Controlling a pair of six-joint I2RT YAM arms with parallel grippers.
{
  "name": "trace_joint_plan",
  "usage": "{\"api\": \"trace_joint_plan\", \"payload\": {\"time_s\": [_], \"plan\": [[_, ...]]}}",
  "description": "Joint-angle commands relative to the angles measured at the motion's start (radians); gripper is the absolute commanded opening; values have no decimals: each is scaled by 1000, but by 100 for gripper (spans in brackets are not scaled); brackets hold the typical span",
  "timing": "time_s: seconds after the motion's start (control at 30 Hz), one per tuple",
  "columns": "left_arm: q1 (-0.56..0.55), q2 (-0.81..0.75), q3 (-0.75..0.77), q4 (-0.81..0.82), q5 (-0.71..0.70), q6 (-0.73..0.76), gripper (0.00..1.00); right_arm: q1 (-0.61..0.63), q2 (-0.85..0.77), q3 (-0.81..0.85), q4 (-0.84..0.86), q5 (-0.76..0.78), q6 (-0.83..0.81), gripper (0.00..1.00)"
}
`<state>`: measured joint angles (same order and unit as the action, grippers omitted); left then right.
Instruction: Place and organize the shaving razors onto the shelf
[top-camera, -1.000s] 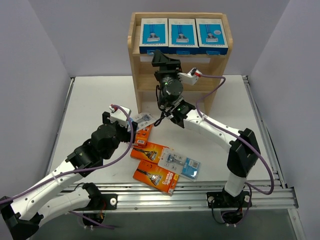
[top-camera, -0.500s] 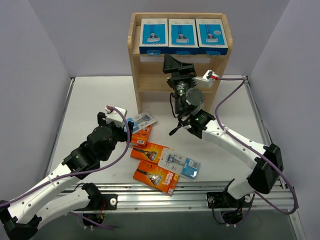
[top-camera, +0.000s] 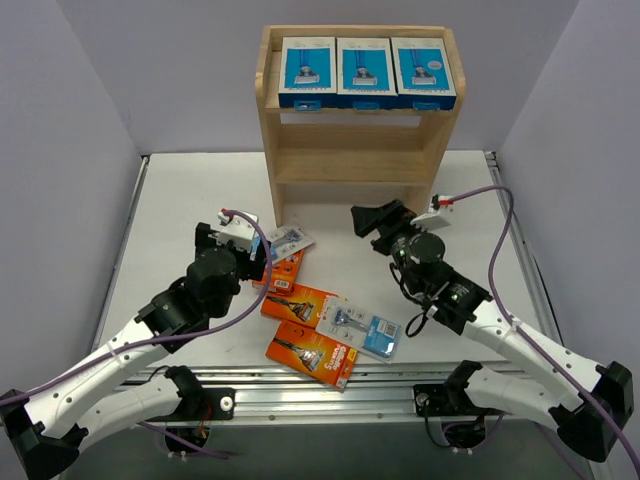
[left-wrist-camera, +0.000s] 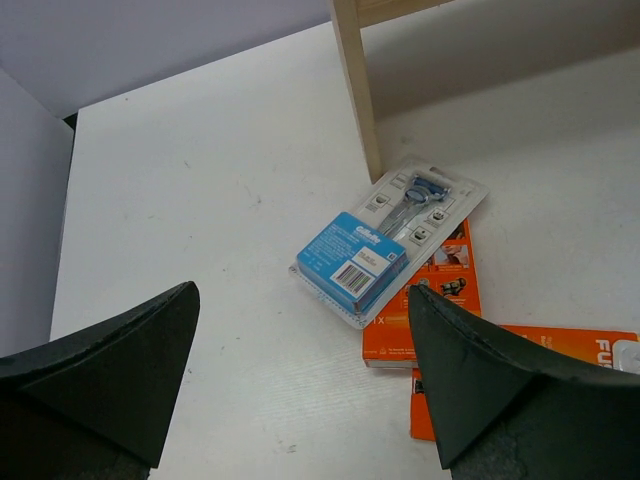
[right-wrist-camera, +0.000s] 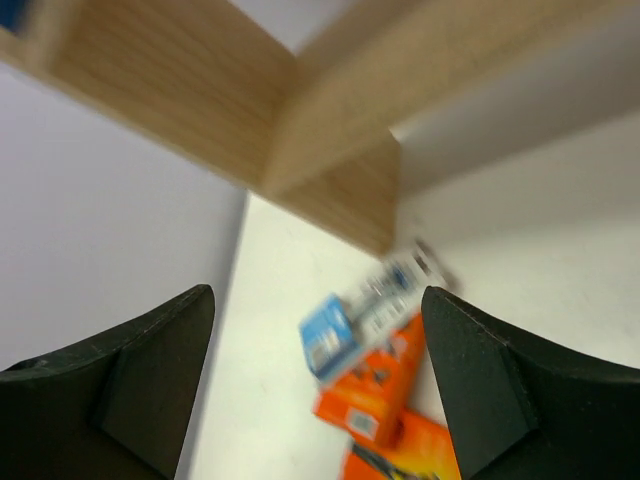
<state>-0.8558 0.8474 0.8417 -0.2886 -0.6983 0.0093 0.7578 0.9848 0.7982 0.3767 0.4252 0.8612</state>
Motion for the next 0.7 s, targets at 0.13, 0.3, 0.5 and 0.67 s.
{"api": "trace_joint_plan", "payload": {"time_s": [0.13, 0.3, 0.5, 0.67], "plan": [[3, -1, 20, -1, 0, 53, 91, 0, -96, -200, -212, -233, 13, 79], [1, -41, 1, 17, -3, 44, 88, 21, -173, -270, -292, -279, 41, 78], [0, -42, -7, 37, -29, 11, 96, 32, -166, -265, -464, -304, 7, 72], [1, 4, 58, 26, -29, 17, 95, 48, -71, -202, -605, -365, -134, 66]]}}
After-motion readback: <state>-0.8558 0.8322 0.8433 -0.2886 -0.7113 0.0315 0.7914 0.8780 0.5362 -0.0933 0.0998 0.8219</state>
